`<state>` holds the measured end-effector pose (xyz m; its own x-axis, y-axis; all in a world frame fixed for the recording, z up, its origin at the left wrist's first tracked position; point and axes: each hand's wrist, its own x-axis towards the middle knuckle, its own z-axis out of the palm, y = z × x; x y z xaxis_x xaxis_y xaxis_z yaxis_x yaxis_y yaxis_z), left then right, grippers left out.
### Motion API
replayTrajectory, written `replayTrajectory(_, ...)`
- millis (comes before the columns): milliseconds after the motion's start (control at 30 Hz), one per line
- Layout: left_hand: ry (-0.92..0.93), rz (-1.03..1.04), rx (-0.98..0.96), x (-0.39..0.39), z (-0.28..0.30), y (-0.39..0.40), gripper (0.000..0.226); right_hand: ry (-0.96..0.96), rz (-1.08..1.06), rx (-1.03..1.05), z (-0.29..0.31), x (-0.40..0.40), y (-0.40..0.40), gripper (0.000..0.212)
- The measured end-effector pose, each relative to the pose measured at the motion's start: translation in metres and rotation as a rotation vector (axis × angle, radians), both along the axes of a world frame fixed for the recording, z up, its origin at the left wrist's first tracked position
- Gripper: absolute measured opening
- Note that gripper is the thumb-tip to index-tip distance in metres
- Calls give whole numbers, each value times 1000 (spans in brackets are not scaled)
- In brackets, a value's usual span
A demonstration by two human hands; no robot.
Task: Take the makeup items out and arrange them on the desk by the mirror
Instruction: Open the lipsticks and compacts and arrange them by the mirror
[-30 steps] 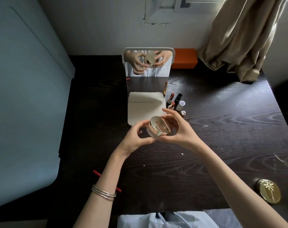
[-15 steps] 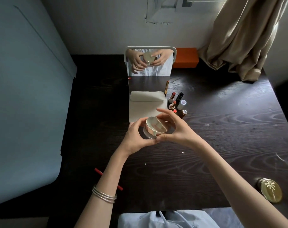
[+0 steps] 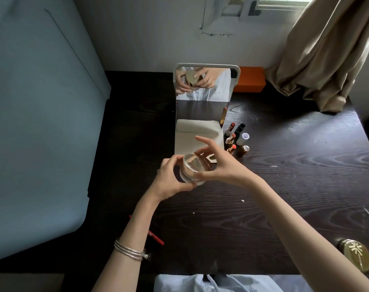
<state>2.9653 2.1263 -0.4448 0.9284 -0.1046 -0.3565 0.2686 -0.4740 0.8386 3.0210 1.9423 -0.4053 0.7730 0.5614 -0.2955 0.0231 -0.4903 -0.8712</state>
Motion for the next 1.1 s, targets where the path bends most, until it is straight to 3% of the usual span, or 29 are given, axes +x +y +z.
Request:
replayTrajectory(333,-84,187,2,8,-5,38,81,143,-88,184,-9,21,27,76)
replayTrajectory(433,-115,217,-21,12,-6,48,90,116,-73,149,-12,27,38,68)
replayTrajectory(600,-123,251,-5,23,-13,64,77,61,-97,139,-23,37,55,60)
replayTrajectory(1100,14,503,277,85,-49,104,77,-149,-409,-109,-96,61,106,60)
